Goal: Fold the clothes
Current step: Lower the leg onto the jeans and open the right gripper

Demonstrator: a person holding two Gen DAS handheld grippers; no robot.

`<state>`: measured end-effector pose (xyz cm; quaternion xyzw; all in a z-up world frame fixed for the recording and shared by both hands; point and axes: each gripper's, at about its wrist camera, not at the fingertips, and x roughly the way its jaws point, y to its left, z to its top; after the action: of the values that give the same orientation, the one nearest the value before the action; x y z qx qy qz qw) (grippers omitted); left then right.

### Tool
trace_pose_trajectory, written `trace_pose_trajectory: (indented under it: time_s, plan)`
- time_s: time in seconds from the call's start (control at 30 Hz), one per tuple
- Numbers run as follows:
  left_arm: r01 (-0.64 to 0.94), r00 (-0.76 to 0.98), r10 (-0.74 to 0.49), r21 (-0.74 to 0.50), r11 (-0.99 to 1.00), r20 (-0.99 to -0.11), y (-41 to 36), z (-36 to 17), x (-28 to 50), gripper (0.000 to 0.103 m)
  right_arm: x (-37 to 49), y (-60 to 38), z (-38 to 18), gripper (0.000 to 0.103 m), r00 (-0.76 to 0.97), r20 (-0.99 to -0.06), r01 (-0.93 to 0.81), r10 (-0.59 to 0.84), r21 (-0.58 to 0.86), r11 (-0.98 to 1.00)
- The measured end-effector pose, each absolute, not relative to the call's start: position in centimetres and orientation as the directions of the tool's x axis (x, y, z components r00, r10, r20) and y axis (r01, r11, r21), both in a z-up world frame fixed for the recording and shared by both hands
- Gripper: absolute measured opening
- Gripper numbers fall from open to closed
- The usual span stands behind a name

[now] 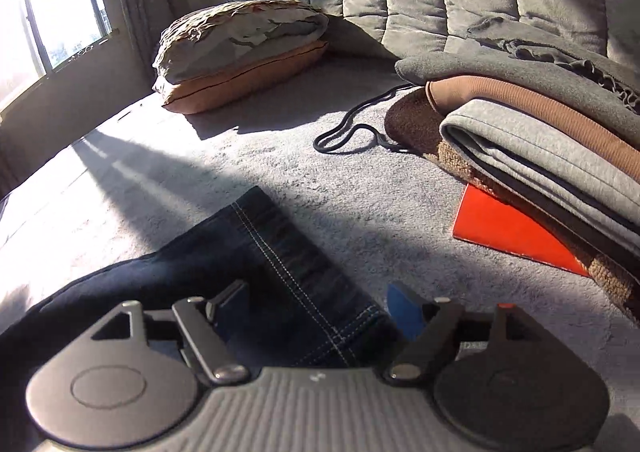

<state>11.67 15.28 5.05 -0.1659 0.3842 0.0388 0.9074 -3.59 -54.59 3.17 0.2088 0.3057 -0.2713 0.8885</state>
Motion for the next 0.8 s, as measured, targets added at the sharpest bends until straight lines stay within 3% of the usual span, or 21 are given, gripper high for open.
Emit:
trace_pose_trajectory:
  time_s: [0.17,0.47,0.67,0.8]
  plan:
    - [-0.229,0.708,-0.057,-0.305,0.924,-0.704,16.2,5.5,11.2,0.072,-4.5,-55.8,1.7,0.078,0.627,-0.709,0.631,-0.321,0.222,0.743]
    - [-0.224,0.701,-0.035,-0.267,0.937,-0.713,17.8,5.9,9.3,0.072,-4.3,-53.6,2.5,0.079,0.655,-0.676,0.579,-0.337,0.163,0.799]
    - [-0.079,0.612,-0.199,-0.310,0.947,-0.765,17.0,4.1,9.6,0.079,-4.7,-52.2,3.5,0.081,0.717,-0.613,0.517,-0.331,0.148,0.843]
    - [-0.066,0.627,-0.169,-0.268,0.961,-0.760,16.3,4.2,9.3,0.078,-4.4,-51.3,3.3,0.081,0.717,-0.647,0.464,-0.260,0.165,0.870]
